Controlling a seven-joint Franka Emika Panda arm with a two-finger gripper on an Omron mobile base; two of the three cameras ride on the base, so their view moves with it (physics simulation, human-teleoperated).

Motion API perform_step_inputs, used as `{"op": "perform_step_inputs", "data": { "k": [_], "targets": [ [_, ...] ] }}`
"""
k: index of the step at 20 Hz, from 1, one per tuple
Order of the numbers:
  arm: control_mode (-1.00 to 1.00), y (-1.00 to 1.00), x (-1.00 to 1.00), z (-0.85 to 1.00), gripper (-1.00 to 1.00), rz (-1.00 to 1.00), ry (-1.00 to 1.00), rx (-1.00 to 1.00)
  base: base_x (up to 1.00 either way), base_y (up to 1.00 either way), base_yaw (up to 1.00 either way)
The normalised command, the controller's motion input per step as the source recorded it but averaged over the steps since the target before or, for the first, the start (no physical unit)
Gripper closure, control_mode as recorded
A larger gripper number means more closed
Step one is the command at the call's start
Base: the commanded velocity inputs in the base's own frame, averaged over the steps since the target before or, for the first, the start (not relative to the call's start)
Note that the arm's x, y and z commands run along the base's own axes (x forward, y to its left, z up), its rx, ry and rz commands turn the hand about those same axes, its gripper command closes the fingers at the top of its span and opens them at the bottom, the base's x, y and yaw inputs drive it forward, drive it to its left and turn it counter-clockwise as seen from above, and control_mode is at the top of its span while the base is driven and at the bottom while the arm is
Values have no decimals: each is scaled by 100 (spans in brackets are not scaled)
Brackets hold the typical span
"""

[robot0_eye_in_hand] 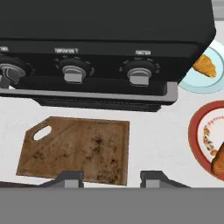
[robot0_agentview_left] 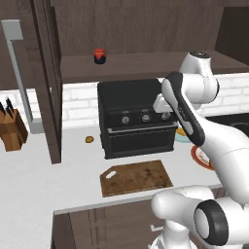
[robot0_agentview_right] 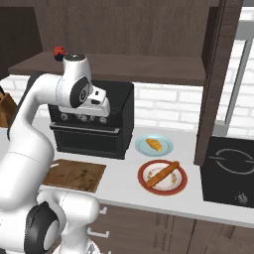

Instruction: From the different types of pastries on the counter, select a croissant and place it on the cutting board. Then retrieve a jar of jam from the cabinet and place it alongside the croissant on the cutting board.

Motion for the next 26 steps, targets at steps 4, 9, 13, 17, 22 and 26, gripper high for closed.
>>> {"op": "perform_step_inputs", "data": {
  "k": [4,9,13,17,22,26],
  "targets": [
    [-100,-7,-1,0,-100,0,0,0,0,0,0],
    [-100,-18,-16,0,-100,3,0,0,0,0,0],
    [-100,-31,-20,0,-100,8,0,0,0,0,0],
    [-100,-46,-13,0,-100,9,0,0,0,0,0],
    [-100,-72,-8,-22,-100,7,0,0,0,0,0],
    [-100,-59,0,-25,-100,12,0,0,0,0,0]
  ]
}}
